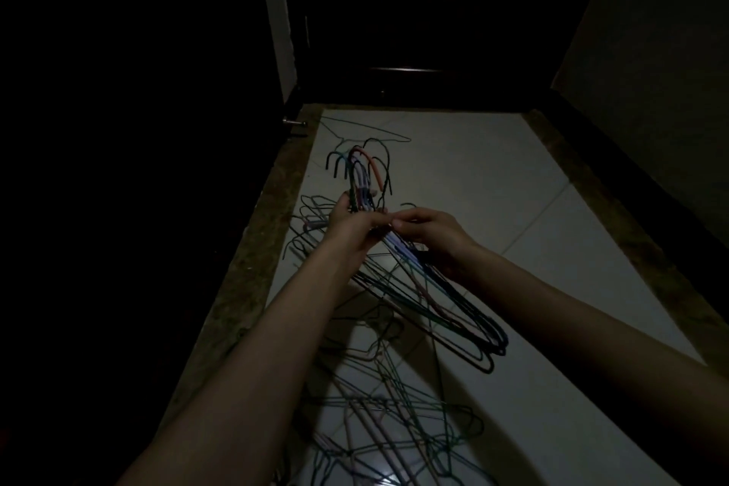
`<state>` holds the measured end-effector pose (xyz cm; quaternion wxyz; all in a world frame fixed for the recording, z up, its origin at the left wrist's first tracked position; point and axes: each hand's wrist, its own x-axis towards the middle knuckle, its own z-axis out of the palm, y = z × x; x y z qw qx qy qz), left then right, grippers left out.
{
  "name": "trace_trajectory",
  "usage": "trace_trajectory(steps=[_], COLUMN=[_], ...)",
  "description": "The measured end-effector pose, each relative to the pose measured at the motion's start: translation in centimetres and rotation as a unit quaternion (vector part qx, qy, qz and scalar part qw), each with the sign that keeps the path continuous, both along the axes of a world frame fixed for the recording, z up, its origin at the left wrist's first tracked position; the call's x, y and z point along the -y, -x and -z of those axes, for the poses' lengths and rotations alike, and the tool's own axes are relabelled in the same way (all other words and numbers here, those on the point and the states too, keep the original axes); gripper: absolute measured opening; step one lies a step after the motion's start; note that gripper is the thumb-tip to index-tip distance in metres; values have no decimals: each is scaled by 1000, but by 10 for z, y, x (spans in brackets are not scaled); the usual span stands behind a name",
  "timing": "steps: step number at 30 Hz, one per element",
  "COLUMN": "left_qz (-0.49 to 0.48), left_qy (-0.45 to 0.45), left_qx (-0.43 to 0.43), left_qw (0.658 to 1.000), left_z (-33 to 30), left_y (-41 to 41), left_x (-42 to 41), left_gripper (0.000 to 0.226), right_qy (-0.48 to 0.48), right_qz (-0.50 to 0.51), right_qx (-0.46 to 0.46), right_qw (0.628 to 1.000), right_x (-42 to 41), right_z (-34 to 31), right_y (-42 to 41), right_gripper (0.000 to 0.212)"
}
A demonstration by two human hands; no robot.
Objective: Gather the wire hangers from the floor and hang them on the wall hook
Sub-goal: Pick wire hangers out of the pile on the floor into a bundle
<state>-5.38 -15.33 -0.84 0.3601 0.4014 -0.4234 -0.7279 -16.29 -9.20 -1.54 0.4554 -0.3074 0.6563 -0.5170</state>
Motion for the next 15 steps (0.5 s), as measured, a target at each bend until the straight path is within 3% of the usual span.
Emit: trace_trajectory(steps=[3, 9, 13, 15], left_qz=[-7, -56, -44, -22], left_qy=[-12, -4, 21, 35], left_qx=[-21, 8, 19, 40], left_qw=[1000, 998, 999, 998], left_z=[7, 18, 20, 19], left_y=[-2, -6, -21, -30], left_x=[1, 7, 19, 24], left_gripper=[36, 31, 18, 22], right_qy=[-3, 12, -4, -37], right_qz=[-29, -72, -55, -74], right_qx=[25, 10, -38, -75], right_qw=[999, 997, 998, 994], right_x=[1, 7, 6, -1], right_z=[4, 9, 35, 57], right_y=[-2, -12, -11, -9], right_gripper=[8, 13, 18, 17])
